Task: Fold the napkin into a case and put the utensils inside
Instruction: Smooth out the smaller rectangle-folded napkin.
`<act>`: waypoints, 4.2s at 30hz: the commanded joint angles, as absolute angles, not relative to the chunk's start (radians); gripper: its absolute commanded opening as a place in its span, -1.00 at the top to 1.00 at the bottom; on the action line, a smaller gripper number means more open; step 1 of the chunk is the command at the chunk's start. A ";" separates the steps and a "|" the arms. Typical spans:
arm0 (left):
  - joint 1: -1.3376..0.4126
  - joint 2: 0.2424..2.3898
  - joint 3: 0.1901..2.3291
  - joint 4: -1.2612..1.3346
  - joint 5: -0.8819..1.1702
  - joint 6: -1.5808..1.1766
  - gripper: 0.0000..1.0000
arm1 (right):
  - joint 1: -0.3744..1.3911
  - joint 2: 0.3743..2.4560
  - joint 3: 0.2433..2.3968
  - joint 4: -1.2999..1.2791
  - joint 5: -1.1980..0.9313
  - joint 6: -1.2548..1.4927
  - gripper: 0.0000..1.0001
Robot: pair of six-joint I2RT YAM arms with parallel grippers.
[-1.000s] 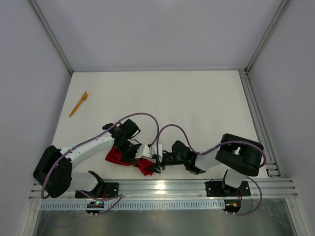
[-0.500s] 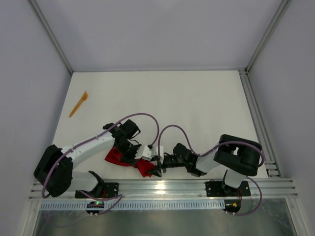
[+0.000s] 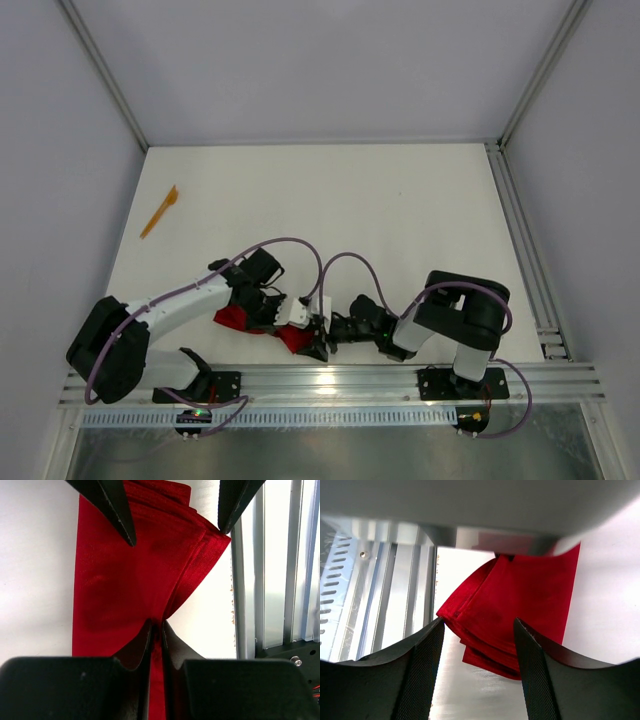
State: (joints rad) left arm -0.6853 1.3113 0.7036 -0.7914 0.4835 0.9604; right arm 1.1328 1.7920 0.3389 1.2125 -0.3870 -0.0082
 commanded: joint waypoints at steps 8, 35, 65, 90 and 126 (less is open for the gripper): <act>-0.687 1.293 0.756 -0.816 0.546 1.000 0.84 | 1.124 1.778 0.351 1.332 -0.425 0.008 -0.25; -0.684 1.266 0.816 -0.933 0.649 1.045 0.88 | 1.120 1.749 0.396 1.106 -0.169 -0.037 0.09; -0.673 1.298 0.775 -0.851 0.600 0.968 0.57 | 1.135 1.747 0.432 1.066 -0.239 -0.002 0.77; -0.696 1.264 0.736 -0.555 0.534 0.626 0.64 | 1.132 1.701 0.408 1.095 -0.210 0.057 0.61; -0.699 1.243 0.744 -0.568 0.554 0.617 0.94 | 1.170 1.723 0.396 1.003 -0.060 -0.439 0.02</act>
State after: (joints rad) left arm -0.6979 1.2545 0.7189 -0.5800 0.5072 0.6018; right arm 1.1652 1.6970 0.3664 0.9730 -0.0967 -0.4599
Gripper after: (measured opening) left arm 0.031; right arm 0.506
